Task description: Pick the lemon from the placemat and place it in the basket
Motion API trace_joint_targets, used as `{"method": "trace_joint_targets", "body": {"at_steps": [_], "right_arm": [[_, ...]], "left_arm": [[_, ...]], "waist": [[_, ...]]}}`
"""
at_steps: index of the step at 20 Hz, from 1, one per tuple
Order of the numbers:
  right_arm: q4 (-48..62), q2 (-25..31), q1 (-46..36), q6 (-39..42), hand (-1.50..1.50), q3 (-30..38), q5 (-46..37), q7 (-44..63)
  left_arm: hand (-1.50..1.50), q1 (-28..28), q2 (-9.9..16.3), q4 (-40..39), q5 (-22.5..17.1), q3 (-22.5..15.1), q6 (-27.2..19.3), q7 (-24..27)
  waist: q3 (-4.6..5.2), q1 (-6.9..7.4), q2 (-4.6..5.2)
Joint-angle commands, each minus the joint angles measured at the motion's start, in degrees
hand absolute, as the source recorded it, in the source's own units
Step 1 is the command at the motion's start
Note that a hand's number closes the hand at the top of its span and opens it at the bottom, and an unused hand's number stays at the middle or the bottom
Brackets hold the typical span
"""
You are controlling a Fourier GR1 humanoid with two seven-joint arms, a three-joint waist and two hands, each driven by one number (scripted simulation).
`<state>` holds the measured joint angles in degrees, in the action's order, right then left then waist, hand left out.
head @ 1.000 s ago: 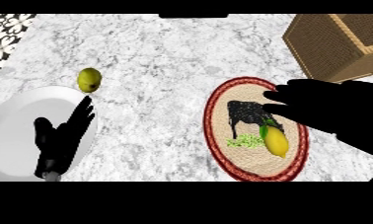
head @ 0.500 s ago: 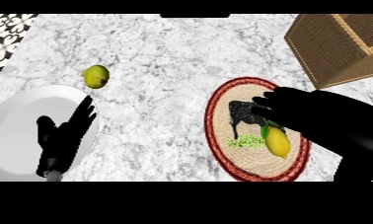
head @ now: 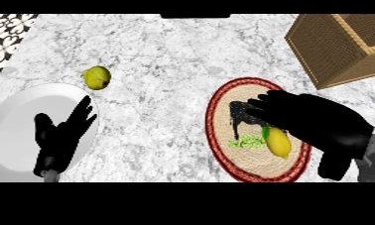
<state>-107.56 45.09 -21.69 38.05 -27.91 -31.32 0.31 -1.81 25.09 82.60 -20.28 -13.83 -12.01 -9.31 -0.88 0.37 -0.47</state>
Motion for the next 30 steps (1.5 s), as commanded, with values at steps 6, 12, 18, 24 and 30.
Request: {"method": "trace_joint_targets", "body": {"at_steps": [6,12,18,24,30], "right_arm": [[4.9,-3.2,2.8,-5.7,-1.50,-2.3,-6.8,-4.8],[9.2,-5.5,0.0,-4.7,-1.50,-2.7,-9.2,-5.9],[12.1,-5.4,1.7,-5.3,-1.50,-5.7,-14.9,-5.2],[14.9,-7.7,4.5,-10.7,-1.50,-7.1,-18.5,-7.1],[18.8,-9.4,4.4,-12.8,-1.50,-7.5,-21.2,-9.1]], "left_arm": [[0.00,-5.0,-1.6,-5.1,2.0,-1.6,0.7,0.0],[0.00,-2.6,-0.7,-5.5,0.5,1.3,2.3,-1.6],[0.00,-4.1,0.8,-4.1,0.9,1.3,4.0,-2.4],[0.00,-7.5,-4.1,-3.4,4.8,-1.9,-0.3,-0.5],[0.00,-1.7,-3.1,-5.7,2.9,1.4,1.9,-3.7]], "waist": [[0.87,0.13,0.62],[0.90,0.28,0.71],[0.90,0.16,0.62],[0.85,0.16,0.55],[0.86,-0.43,0.69]]}}
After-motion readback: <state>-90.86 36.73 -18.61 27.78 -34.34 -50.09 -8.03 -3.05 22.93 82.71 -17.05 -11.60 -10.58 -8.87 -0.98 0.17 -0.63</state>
